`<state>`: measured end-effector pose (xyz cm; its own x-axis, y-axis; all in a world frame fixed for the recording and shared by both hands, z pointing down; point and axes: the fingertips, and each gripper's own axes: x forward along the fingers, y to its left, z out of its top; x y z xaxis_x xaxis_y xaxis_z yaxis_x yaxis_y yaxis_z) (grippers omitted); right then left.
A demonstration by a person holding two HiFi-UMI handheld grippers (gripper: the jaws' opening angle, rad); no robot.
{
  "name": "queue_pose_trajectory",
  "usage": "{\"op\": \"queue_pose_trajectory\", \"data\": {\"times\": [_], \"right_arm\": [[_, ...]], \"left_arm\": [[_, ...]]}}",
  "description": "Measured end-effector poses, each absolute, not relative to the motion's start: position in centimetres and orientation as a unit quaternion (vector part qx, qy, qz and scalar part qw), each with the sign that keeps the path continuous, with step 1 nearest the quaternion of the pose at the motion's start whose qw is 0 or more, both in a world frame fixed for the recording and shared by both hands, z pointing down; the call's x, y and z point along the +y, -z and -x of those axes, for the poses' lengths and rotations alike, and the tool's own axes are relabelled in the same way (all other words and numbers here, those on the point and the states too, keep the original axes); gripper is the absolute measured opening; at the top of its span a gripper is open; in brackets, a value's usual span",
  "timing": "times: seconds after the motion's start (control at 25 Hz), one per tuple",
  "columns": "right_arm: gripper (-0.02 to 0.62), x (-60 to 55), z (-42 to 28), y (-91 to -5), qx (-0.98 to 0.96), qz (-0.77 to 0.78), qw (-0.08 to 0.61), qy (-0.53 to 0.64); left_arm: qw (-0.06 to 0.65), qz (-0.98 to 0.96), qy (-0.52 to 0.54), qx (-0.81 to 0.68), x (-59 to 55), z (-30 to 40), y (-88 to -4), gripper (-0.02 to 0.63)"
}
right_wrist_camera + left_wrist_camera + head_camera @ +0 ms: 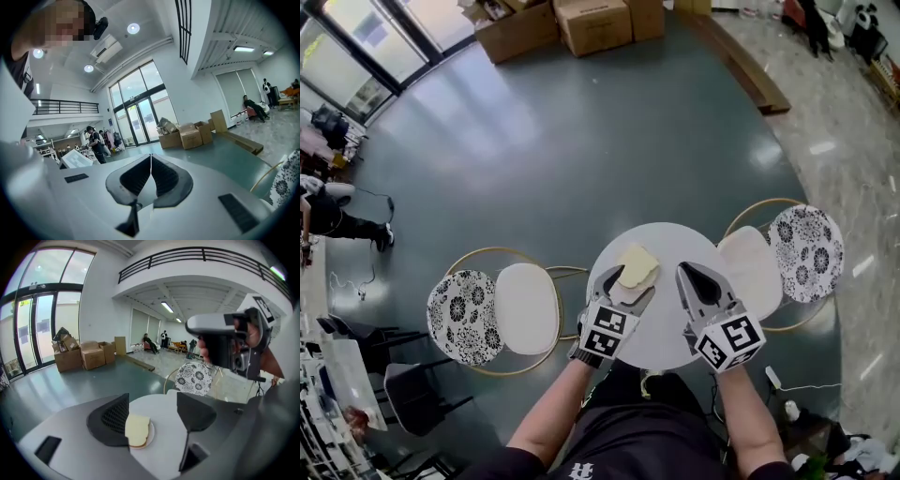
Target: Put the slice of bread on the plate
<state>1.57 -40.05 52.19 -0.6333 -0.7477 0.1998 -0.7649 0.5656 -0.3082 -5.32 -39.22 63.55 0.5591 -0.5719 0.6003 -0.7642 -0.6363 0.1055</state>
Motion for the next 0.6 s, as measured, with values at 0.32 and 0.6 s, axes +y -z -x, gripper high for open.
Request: {"op": "queue_pose_trajectory", "data": {"times": [0.32,0.6], "right_arm": [[0.006,-37.5,-0.3,-46.9,-0.898,-0.408,0.022,-0.163],[0.006,-35.3,0.2,-43.1,-0.913,-0.384,0.007,-0.141]], "left_arm": [[0.117,-0.875,-0.162,-0.441,-37.2,6.0,-51.2,0.113],[0.074,-0.876,-0.083,-0.469,-35.0,5.8,-43.3,0.006]]}}
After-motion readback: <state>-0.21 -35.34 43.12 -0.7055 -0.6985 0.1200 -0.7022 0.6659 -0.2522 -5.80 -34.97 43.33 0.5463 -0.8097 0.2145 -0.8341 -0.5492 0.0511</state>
